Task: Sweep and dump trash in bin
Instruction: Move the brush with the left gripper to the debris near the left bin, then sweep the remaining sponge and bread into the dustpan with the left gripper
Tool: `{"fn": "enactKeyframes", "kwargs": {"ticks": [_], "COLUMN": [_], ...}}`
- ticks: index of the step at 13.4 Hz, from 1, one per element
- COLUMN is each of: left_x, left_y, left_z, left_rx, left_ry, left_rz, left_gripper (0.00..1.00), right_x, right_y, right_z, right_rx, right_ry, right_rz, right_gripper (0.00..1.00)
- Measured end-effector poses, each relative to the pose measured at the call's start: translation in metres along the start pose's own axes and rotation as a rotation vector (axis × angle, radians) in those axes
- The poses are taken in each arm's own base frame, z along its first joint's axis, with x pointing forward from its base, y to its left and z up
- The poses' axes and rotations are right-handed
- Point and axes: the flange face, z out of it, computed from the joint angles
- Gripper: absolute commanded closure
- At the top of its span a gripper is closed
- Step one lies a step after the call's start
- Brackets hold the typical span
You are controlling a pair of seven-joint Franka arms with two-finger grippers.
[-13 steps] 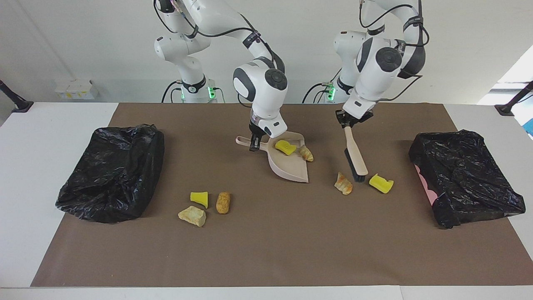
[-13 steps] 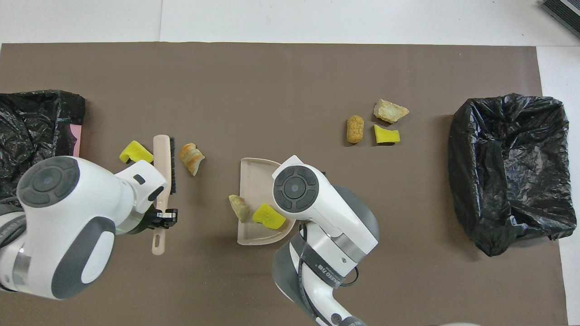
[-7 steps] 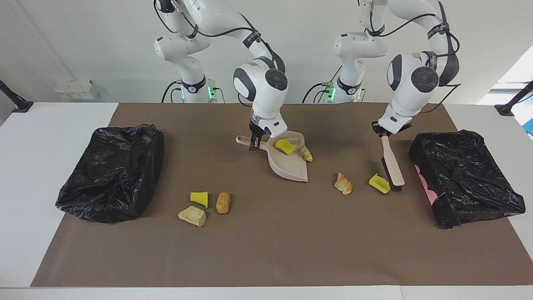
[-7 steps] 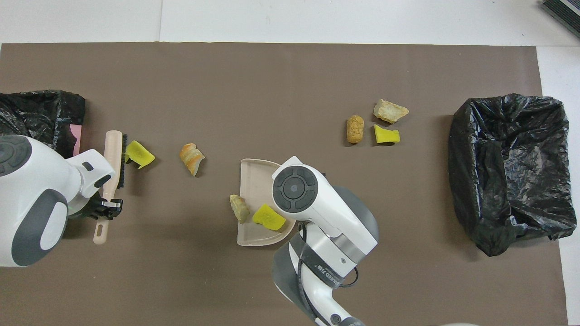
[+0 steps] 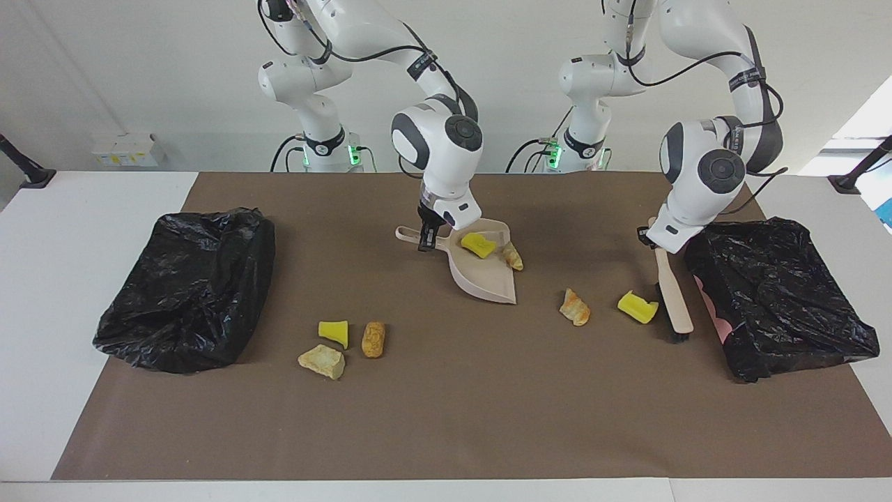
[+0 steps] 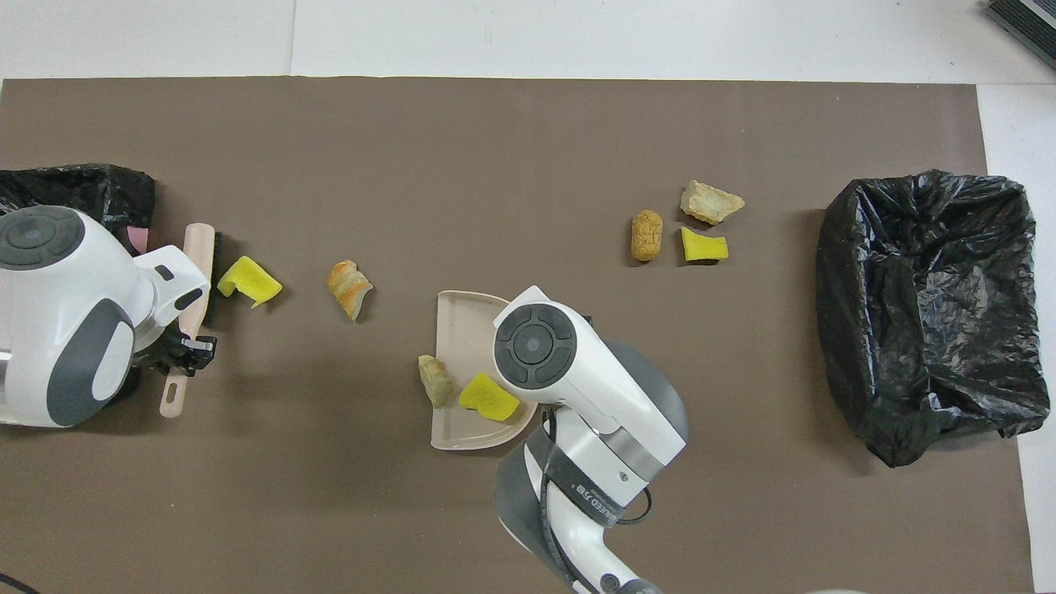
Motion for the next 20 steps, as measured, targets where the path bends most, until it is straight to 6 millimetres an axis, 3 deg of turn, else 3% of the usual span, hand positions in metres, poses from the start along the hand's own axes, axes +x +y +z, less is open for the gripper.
{"fn": "enactKeyframes", "kwargs": {"ticks": [6, 10, 20], "left_x": [-0.013, -0.041, -0.119], "left_y": [0.102, 0.165, 0.267], "left_z": [-0.011, -0.01, -0.014], "left_rx": [-0.075, -0.067, -0.153], "left_ry": [0.004, 0.024, 0.024], "left_rz": [0.139, 0.256, 0.414], "left_gripper": [1.0, 1.0, 1.0], "right_x": [0.0, 0.0, -0.001], "right_y": [0.0, 0.0, -0.001], "right_z": [0.0, 0.0, 0.001], "right_rx": [0.0, 0.0, 0.006], "right_ry": [0.0, 0.0, -0.003], "right_rz": [0.0, 0.004, 0.015], "right_gripper": [1.0, 1.0, 1.0]}}
